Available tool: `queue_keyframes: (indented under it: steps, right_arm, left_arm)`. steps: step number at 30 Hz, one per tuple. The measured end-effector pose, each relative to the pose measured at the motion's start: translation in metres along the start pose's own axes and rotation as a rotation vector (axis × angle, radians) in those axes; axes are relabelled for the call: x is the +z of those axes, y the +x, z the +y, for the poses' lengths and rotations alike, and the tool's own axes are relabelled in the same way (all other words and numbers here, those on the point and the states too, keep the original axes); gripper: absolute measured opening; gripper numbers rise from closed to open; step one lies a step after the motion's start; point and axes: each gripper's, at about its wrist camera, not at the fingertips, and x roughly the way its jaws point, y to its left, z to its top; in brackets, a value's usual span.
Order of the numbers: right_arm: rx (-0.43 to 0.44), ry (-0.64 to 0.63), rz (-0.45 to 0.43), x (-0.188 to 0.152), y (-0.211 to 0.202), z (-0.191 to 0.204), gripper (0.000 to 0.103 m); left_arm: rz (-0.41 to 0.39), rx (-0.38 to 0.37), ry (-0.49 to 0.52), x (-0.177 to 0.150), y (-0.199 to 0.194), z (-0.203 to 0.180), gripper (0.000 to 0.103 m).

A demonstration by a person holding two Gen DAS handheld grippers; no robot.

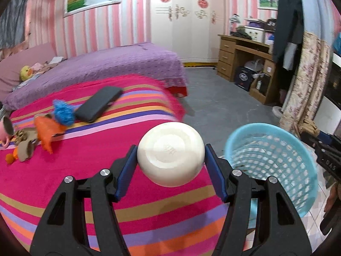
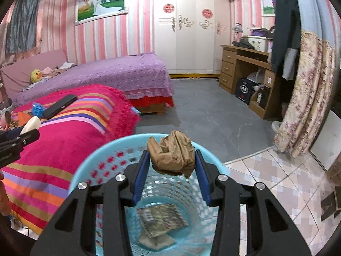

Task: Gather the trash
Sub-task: 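Carry the white lid and brown paper over the blue basket, then open the left gripper to drop the white lid while the right gripper releases the brown paper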

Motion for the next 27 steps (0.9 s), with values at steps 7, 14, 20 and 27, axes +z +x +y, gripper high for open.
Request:
queue_keyframes:
  steps: [7, 14, 20, 27]
  right_arm:
    - [-0.038, 0.050, 0.000, -0.013, 0.000, -0.039, 0.043]
    - [-0.074, 0.080, -0.017, -0.016, -0.003, -0.056, 0.043]
    - [-0.078, 0.074, -0.013, -0.018, -0.003, -0.057, 0.043]
    - [-0.069, 0.067, -0.003, -0.020, 0.002, -0.053, 0.043]
  left_arm:
    - [0.024, -0.083, 0.050, -0.010, 0.015, -0.063, 0.061]
    - [0.060, -0.115, 0.099, -0.013, 0.036, -0.103, 0.061]
    - [0.074, -0.149, 0.135, -0.005, 0.043, -0.116, 0.081]
    - [0.033, -0.092, 0.111, 0.007, 0.037, -0.091, 0.091]
